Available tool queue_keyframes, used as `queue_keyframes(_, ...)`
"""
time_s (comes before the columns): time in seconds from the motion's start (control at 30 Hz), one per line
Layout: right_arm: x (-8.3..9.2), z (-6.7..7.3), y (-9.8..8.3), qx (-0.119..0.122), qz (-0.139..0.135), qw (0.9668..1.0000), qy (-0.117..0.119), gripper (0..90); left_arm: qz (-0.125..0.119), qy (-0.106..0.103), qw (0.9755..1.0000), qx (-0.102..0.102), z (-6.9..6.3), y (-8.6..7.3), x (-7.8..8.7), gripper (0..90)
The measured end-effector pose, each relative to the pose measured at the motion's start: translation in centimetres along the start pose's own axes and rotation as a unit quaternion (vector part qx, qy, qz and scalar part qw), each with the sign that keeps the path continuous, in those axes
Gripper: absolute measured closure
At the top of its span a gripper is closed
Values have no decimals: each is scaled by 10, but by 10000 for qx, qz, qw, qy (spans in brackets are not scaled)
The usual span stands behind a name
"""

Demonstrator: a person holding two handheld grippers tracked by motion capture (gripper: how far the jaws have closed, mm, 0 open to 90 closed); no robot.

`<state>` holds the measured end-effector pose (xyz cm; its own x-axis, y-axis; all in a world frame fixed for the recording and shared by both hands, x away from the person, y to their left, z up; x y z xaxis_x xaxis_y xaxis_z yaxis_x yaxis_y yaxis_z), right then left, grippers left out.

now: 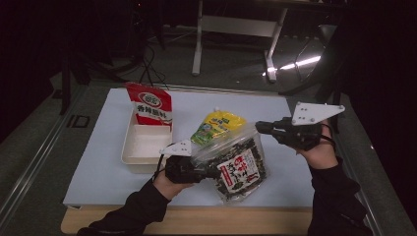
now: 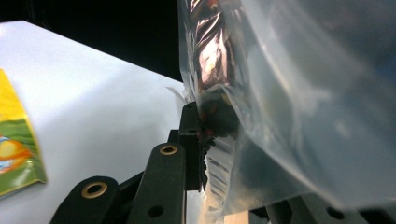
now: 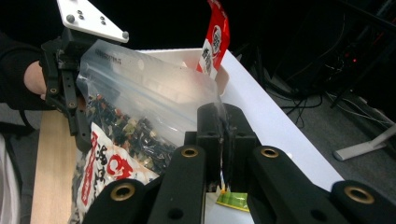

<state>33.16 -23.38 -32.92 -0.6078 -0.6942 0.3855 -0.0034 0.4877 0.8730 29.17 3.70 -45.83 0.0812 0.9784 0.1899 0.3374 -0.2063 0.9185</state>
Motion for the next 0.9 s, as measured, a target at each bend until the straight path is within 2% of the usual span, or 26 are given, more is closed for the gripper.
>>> queue_keyframes(0.17,1,-4,-4,-91,-21,9999,-131,788,36,196,9997,-125,0,11,9,766)
queue_keyframes(0.3,0,-6,-9,-210,-41,9996,-189,705,9,259,9994,-209,-3,21,13,767)
queue_keyframes(0.43,-3,-6,-16,-303,64,9993,-224,609,2,455,9983,-353,-5,33,21,767)
queue_keyframes(0.53,-6,-6,-23,-381,140,9988,-290,538,55,616,9970,-455,-5,42,29,767)
queue_keyframes(0.67,-10,-7,-35,-655,172,9971,-360,456,53,835,9949,-570,-7,54,45,766)
queue_keyframes(0.77,-13,-7,-44,-776,239,9958,-421,365,29,1018,9929,-608,-7,61,59,767)
queue_keyframes(0.8,-13,-7,-44,-776,239,9958,-421,365,29,1018,9929,-608,-7,61,59,766)
queue_keyframes(0.9,-19,-5,-57,-926,238,9944,-442,285,38,1238,9902,-644,-7,67,76,766)
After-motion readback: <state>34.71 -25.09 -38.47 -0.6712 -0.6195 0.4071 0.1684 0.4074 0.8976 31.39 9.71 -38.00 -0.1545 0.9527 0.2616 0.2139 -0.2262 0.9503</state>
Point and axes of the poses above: each handheld gripper's, and its own axes: x roughly backward along the jaws, y roughly out of its top, z roughly to its left, the point moved 3 cm from there along -x, roughly forward along the jaws, and after that the axes turned 14 degrees about -y, right-handed, at the moved point
